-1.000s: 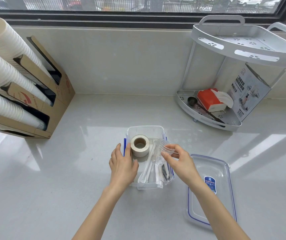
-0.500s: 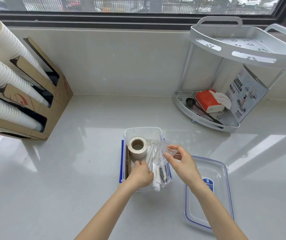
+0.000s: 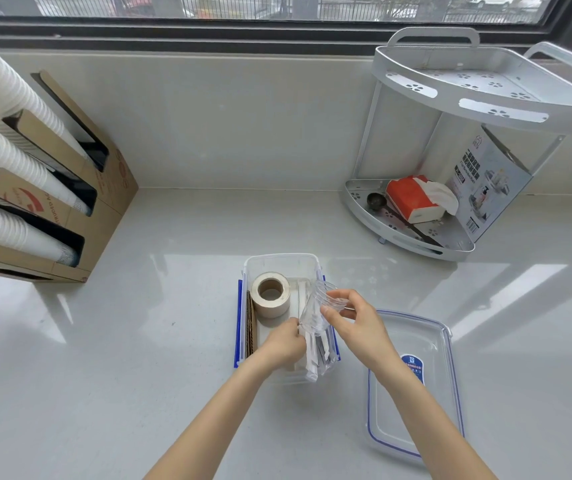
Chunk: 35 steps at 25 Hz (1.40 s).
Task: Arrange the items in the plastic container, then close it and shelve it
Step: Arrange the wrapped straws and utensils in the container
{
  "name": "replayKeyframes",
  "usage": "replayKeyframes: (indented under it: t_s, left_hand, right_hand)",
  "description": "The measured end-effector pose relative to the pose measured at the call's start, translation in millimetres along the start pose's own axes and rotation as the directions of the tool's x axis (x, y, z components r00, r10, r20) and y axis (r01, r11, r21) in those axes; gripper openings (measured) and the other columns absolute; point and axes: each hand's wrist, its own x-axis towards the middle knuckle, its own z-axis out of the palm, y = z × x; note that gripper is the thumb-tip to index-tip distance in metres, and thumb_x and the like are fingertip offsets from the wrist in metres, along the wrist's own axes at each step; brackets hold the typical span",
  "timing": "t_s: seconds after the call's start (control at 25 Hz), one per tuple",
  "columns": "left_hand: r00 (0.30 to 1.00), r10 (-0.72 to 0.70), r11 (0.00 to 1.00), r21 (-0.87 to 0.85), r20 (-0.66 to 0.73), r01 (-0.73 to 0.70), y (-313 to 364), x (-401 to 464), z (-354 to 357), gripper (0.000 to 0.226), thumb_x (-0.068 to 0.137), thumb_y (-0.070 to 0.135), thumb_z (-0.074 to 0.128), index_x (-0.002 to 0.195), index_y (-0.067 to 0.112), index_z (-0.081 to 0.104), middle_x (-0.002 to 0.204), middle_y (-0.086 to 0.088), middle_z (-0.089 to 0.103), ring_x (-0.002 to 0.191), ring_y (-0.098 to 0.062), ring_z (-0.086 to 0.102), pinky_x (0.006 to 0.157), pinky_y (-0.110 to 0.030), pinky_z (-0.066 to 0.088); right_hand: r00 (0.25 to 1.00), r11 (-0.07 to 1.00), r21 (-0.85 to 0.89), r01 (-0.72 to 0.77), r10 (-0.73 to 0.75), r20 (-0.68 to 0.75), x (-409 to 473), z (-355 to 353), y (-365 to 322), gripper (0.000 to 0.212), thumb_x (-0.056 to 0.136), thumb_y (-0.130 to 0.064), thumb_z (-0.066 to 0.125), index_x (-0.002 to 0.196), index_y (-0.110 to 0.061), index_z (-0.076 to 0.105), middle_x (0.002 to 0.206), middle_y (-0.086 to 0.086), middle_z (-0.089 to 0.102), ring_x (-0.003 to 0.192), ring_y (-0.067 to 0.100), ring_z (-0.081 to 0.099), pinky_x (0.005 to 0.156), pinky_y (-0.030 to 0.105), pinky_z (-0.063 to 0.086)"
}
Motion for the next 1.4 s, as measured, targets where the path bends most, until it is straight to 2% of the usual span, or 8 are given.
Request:
replayKeyframes:
  t_s: [0.2,0.36,0.52,0.64,0.8,0.92,1.24,1.4]
  left_hand:
    - [0.989,0.079,0.994,-0.066,-0.126,-0.088,-9.1,-12.7,-25.4,0.049,0.09,0.013,0.041,0.139,0.012,0.031,0.139,-0.007,0.046,0.126,-0.021,0.045,0.102,-0.026,0.034]
    - [0.925,0.213,0.95,-0.154,-0.314,-0.271,-23.3,-28.0,-46.7,0.048,0.085,0.01,0.053,0.131,0.016,0.043,0.127,-0.004,0.054,0.103,-0.015,0.057,0.087,-0.019,0.041]
    - [0.846,0.35,0.927,0.021,-0.403,-0.374,-35.4,-35.6,-51.3,0.033,0.084,0.012,0.058,0.117,0.017,0.058,0.117,0.001,0.059,0.104,-0.013,0.056,0.081,-0.007,0.035]
    - [0.826,0.365,0.931,0.197,-0.429,-0.308,-41.9,-32.4,-45.9,0.024,0.088,0.02,0.053,0.11,0.021,0.064,0.115,0.005,0.063,0.109,-0.014,0.053,0.098,-0.026,0.035]
    - [0.825,0.355,0.913,0.351,-0.439,-0.206,-48.4,-27.6,-37.7,0.025,0.09,0.033,0.047,0.109,0.028,0.064,0.115,0.013,0.063,0.112,-0.011,0.044,0.083,-0.02,0.015]
    - [0.821,0.368,0.883,0.44,-0.437,-0.161,-51.6,-25.9,-33.8,0.027,0.091,0.034,0.045,0.11,0.03,0.063,0.112,0.014,0.065,0.115,-0.012,0.04,0.085,-0.024,0.013]
    - [0.829,0.373,0.863,0.485,-0.417,-0.144,-51.3,-21.6,-32.7,0.03,0.092,0.025,0.042,0.116,0.032,0.06,0.113,0.013,0.064,0.118,-0.016,0.038,0.086,-0.027,0.011]
    - [0.832,0.366,0.862,0.489,-0.417,-0.133,-49.0,-22.2,-32.2,0.03,0.092,0.025,0.042,0.116,0.031,0.059,0.113,0.012,0.064,0.117,-0.016,0.039,0.085,-0.026,0.011]
  right_hand:
    - [1.0,1.0,-0.03,-0.01,0.011,0.029,4.1,6.1,-4.9,0.026,0.083,-0.031,0.061,0.108,-0.027,0.055,0.116,0.001,0.06,0.103,0.016,0.056,0.083,0.024,0.04]
    - [0.997,0.985,-0.172,-0.015,0.027,0.069,9.3,17.9,-15.2,0.042,0.078,-0.037,0.064,0.116,-0.025,0.051,0.098,-0.003,0.055,0.092,0.015,0.057,0.077,0.024,0.039]
    - [0.983,0.927,-0.374,0.033,0.037,0.18,14.8,35.7,-24.3,0.054,0.075,-0.042,0.063,0.121,-0.022,0.044,0.096,0.001,0.058,0.093,0.018,0.055,0.074,0.026,0.039]
    - [0.957,0.889,-0.457,0.025,0.111,0.268,15.5,46.2,-23.4,0.063,0.075,-0.045,0.062,0.128,-0.02,0.038,0.111,0.01,0.061,0.106,0.024,0.055,0.077,0.028,0.041]
    - [0.95,0.817,-0.574,0.051,0.138,0.281,11.7,55.6,-19.7,0.06,0.078,-0.043,0.059,0.126,-0.015,0.038,0.123,0.012,0.049,0.116,0.03,0.048,0.085,0.034,0.042]
    - [0.947,0.784,-0.616,0.078,0.134,0.29,9.5,59.8,-18.8,0.053,0.08,-0.039,0.056,0.123,-0.012,0.039,0.124,0.012,0.047,0.116,0.03,0.047,0.085,0.033,0.04]
    - [0.936,0.735,-0.657,0.168,0.091,0.341,7.9,66.2,-16.3,0.044,0.084,-0.028,0.05,0.125,-0.014,0.043,0.116,0.014,0.06,0.107,0.031,0.055,0.08,0.036,0.046]
    - [0.945,0.785,-0.595,0.173,0.038,0.324,9.9,61.6,-15.9,0.044,0.085,-0.027,0.049,0.127,-0.015,0.044,0.122,0.012,0.055,0.11,0.026,0.053,0.086,0.033,0.043]
